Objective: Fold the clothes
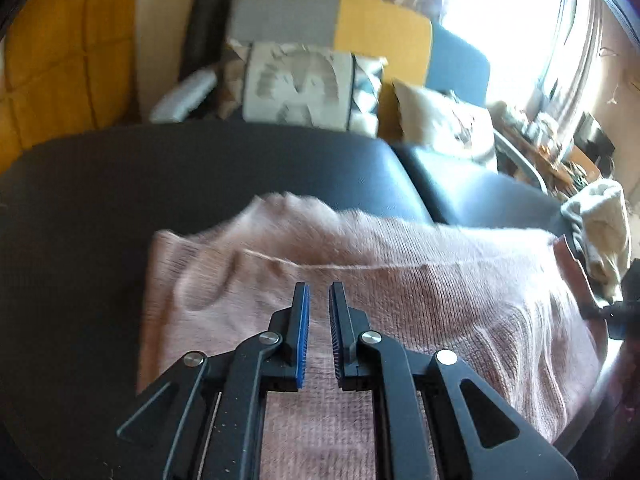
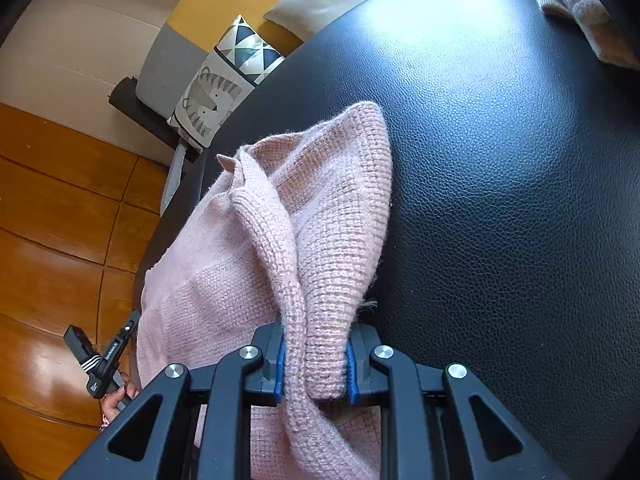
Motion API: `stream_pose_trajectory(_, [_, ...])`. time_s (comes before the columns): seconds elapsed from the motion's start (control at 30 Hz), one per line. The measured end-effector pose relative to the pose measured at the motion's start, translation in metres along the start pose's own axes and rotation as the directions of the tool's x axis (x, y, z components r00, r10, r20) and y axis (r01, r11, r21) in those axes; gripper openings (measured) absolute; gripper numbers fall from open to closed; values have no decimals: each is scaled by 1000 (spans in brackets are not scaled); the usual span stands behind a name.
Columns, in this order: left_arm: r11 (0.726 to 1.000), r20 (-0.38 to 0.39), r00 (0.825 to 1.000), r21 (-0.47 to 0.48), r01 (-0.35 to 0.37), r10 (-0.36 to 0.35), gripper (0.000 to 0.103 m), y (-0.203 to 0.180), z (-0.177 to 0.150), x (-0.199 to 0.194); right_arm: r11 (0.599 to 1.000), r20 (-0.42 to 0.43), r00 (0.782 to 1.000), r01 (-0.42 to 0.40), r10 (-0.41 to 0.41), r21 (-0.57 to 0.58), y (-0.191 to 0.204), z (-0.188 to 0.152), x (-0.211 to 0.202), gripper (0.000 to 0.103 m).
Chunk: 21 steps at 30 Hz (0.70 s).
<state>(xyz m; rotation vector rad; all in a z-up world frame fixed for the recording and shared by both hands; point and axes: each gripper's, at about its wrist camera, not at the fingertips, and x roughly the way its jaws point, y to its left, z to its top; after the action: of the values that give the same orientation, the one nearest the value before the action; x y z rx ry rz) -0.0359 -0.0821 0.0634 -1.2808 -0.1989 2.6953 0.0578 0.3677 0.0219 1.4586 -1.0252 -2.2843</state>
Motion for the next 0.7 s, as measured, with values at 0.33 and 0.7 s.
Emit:
stream_pose_trajectory(0.33, [991,32,991,-39,-128,130,46,25,-13,9,1000,-2,1000,-20,20,6,-4,-2,-1,21])
stream_pose_trajectory(0.7, [976,40,980,86,-199,196,16,9,-23,20,1000,2,1000,-22,22,4,-5,-6,-3,21])
